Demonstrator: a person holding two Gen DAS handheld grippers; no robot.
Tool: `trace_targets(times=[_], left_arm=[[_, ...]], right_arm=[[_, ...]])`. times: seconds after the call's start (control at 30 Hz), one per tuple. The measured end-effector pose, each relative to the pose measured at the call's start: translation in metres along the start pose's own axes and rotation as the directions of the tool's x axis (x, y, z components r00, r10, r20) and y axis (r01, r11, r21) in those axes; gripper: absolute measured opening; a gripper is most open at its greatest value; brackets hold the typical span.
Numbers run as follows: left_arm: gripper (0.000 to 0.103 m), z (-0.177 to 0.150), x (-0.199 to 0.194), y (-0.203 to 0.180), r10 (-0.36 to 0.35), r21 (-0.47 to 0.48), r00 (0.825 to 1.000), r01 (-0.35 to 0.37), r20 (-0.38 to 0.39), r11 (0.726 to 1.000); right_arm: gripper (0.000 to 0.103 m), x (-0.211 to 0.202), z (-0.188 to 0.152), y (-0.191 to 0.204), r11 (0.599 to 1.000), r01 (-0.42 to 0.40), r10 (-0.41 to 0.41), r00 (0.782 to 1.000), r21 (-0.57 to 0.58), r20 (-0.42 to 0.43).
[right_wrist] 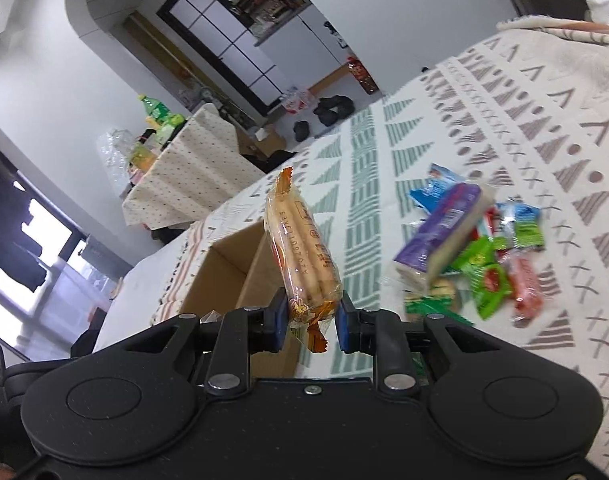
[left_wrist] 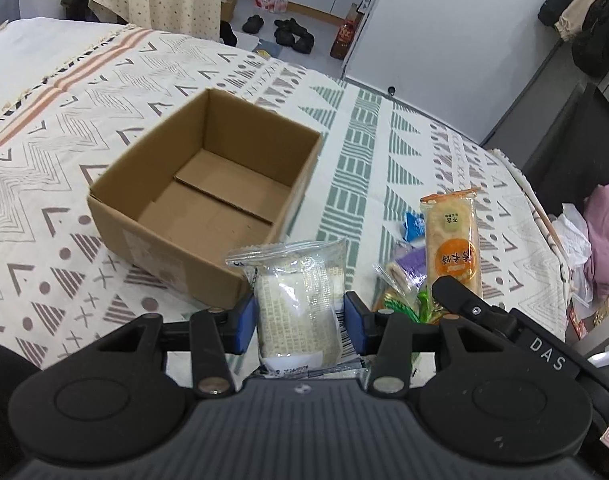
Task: Organize snacks
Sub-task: 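Lift both held snacks and carry them over the cardboard box, then open both tools to drop the snacks into the box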
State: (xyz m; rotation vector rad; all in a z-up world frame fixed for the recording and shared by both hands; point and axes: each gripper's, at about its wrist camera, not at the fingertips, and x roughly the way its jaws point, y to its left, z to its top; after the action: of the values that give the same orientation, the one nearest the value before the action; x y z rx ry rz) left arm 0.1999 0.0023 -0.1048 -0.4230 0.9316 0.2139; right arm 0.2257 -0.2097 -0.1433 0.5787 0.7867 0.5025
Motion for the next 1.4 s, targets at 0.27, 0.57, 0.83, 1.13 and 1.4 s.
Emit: trace_targets(times=[0.27, 0.57, 0.83, 1.13, 1.4], left_arm=[[0.045, 0.018, -0.008, 0.026, 0.007, -0.030, 1.000, -0.006, 0.028, 1.000], [0.045, 0.043, -0.006, 0.065, 0.040, -0.090, 0.998, -0.036, 0.046, 0.995], [0.045, 0.068, 0.004, 0.096, 0.058, -0.133, 0.997, -0.052, 0.041, 0.990], [0.046, 0.090, 0.031, 0.103, 0.040, -0.125, 0.999, -0.037, 0.022, 0.991], [0.060, 0.098, 0.045, 0.101, 0.036, -0.107, 0.999, -0.034, 0.012, 0.994]], right_arm=[[0.024, 0.013, 0.000, 0.022, 0.999, -0.039, 0.039, 0.999, -0.021, 0.006], [0.024, 0.037, -0.001, 0.049, 0.995, -0.093, 0.092, 0.995, -0.043, -0.024], [0.024, 0.067, -0.008, 0.076, 0.988, -0.134, 0.129, 0.989, -0.072, -0.070], [0.024, 0.088, -0.016, 0.087, 0.990, -0.118, 0.110, 0.988, -0.079, -0.107], [0.024, 0.099, -0.017, 0.083, 0.994, -0.083, 0.074, 0.990, -0.073, -0.123]])
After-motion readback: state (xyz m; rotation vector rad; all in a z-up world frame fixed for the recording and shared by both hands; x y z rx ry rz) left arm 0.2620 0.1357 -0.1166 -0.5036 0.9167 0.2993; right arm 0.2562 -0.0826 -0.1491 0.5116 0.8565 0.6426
